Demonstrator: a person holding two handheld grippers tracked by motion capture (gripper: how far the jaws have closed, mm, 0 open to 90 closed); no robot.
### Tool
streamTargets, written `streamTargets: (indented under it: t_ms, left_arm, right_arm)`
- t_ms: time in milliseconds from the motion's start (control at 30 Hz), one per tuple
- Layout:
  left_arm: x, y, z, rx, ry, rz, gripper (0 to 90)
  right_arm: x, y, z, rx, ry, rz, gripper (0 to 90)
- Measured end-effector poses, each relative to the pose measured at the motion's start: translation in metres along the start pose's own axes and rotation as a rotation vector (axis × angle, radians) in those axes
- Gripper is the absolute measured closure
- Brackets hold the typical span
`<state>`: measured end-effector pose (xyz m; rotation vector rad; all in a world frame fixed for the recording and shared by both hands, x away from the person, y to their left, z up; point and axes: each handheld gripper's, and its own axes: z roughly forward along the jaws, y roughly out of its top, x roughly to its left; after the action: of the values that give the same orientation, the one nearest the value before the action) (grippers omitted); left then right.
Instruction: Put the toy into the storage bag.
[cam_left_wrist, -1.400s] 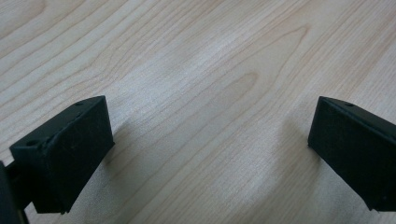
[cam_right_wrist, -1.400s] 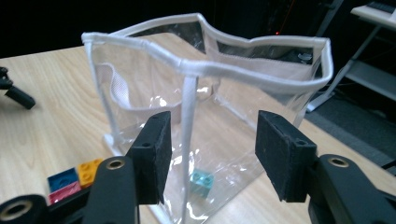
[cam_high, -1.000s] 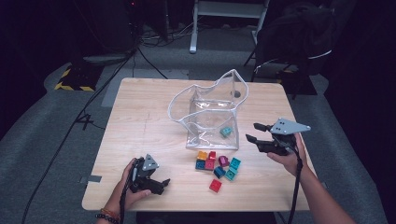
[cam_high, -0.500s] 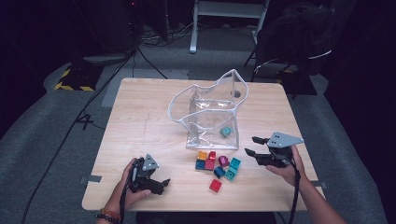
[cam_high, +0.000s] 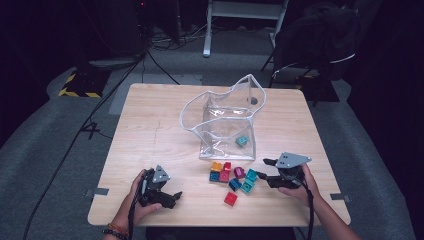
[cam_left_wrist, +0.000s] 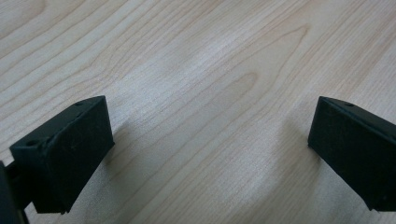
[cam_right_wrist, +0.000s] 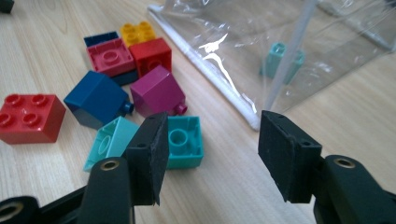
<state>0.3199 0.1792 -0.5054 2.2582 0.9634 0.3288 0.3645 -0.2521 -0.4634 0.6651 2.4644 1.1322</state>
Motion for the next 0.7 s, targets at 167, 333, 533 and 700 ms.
streamTargets:
  t_ms: [167,333,533,700]
  left_arm:
    - [0.000,0.000,0.000,0.000,0.000,0.000,0.2]
    - [0.000,0.000,0.000,0.000,0.000,0.000,0.2]
    - [0.000,0.000,0.000,0.000,0.000,0.000,0.2]
    - [0.000,0.000,0.000,0.000,0.000,0.000,0.2]
  right_arm:
    - [0.003,-0.006,0.008,0.026,0.011,-0.005,43.6]
    - [0.003,-0.009,0.015,0.036,0.021,0.005,43.3]
    - [0.005,-0.010,0.021,0.045,0.034,0.006,43.0]
    - [0.009,-0.008,0.021,0.034,0.048,-0.001,42.8]
